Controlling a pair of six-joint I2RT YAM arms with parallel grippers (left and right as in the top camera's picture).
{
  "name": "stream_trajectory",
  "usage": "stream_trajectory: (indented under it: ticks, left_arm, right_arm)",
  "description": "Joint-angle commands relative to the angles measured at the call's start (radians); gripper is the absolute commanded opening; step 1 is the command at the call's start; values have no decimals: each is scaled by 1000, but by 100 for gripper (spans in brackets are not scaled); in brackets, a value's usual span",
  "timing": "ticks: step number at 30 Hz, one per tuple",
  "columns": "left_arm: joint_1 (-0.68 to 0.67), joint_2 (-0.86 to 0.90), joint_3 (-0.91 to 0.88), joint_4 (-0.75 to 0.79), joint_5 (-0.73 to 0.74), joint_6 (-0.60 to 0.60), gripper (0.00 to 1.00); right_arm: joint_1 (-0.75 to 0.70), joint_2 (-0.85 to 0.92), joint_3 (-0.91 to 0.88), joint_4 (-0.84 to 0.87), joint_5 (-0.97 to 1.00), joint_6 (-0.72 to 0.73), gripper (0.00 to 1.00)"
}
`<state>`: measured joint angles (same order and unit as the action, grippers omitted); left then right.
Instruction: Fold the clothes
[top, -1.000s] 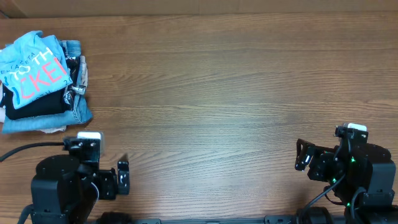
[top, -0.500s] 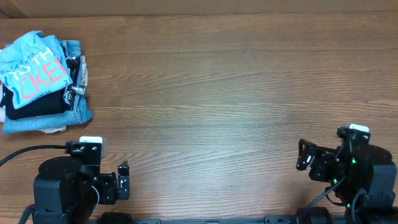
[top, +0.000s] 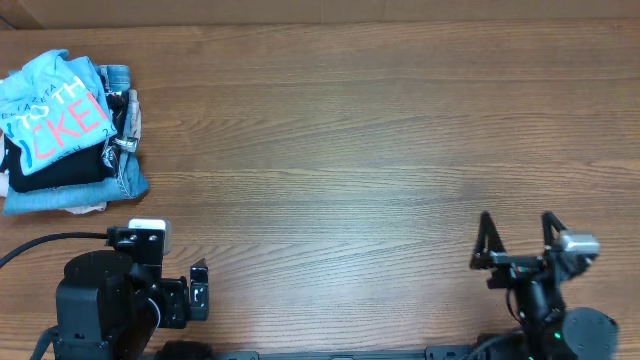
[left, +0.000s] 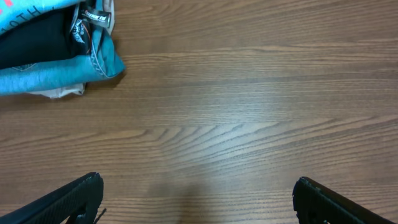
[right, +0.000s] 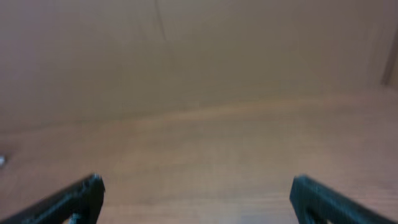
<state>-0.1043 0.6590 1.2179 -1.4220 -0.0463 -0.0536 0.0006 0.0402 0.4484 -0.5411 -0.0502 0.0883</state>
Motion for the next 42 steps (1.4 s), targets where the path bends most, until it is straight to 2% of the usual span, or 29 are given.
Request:
stream_trajectory:
  ticks: [1,7,9,13,42]
  left_arm:
    - [-3,-6,-2,2,-13,-14,100]
    - [-3,-6,-2,2,-13,-14,100]
    - [-3,-6,-2,2,-13,-14,100]
    - [-3,-6,-2,2,-13,-14,100]
    - [-3,-6,-2,2,-13,-14,100]
  right_arm:
    - [-1,-38,-145,151,-69,-21,100]
    - [8,-37,-365,507,-90,-23,100]
    - [10,-37,-416,562,-90,-22,100]
    - [12,-37,-441,464,-90,-16,100]
    - [12,-35,-440,472,-83,-11,100]
